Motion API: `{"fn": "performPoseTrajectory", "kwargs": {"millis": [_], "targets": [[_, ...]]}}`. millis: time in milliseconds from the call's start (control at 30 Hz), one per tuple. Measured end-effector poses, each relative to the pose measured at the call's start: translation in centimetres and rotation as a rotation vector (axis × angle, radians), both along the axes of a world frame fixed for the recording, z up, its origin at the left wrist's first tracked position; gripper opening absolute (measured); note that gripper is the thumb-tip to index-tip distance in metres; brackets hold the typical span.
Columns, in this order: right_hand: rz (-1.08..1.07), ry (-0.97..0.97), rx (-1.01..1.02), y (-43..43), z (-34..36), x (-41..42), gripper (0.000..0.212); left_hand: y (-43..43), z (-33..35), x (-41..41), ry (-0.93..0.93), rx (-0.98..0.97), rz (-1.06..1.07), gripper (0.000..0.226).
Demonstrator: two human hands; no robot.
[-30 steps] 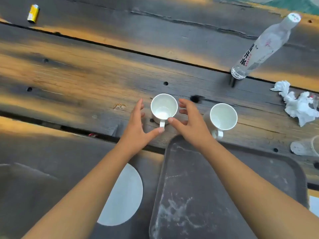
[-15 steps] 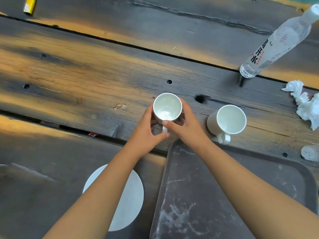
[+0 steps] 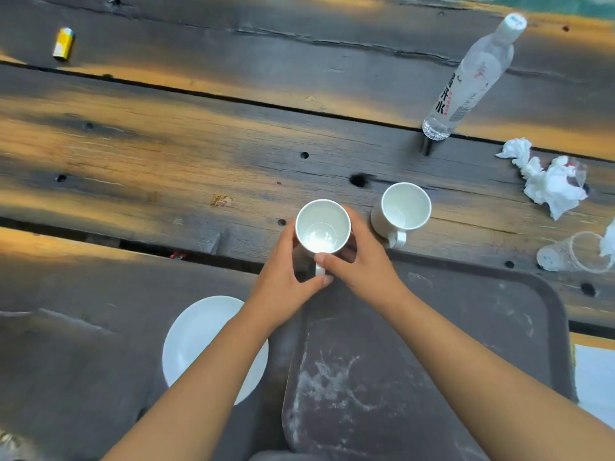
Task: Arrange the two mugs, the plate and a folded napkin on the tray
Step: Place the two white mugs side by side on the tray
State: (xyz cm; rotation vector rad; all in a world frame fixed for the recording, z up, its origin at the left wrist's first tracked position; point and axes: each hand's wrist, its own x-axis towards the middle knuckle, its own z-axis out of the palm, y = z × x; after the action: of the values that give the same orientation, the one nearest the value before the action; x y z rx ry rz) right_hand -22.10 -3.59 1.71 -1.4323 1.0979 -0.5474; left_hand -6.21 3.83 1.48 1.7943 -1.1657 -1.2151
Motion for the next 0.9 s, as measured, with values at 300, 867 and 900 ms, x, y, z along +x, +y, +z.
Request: {"fn": "performPoseTrajectory", "kwargs": {"millis": [300,867,900], "targets": [[-0.029,0.106,0.033,4.9,0.4,-5.4,0.079,4.0,0.5,-5.1,0.038,0.034,-0.063,0.094],[-0.095,0.12,0.188,8.0,-0.5,-11.4,0.089,5.6,-1.6,-10.4,-0.009,0.084,-0.166,0.1],[-0.1,0.118,0.192,7.9,-0.5,-11.4,0.09,5.5,-1.6,-10.5,-0.008,0.088,-0.167,0.1]]}}
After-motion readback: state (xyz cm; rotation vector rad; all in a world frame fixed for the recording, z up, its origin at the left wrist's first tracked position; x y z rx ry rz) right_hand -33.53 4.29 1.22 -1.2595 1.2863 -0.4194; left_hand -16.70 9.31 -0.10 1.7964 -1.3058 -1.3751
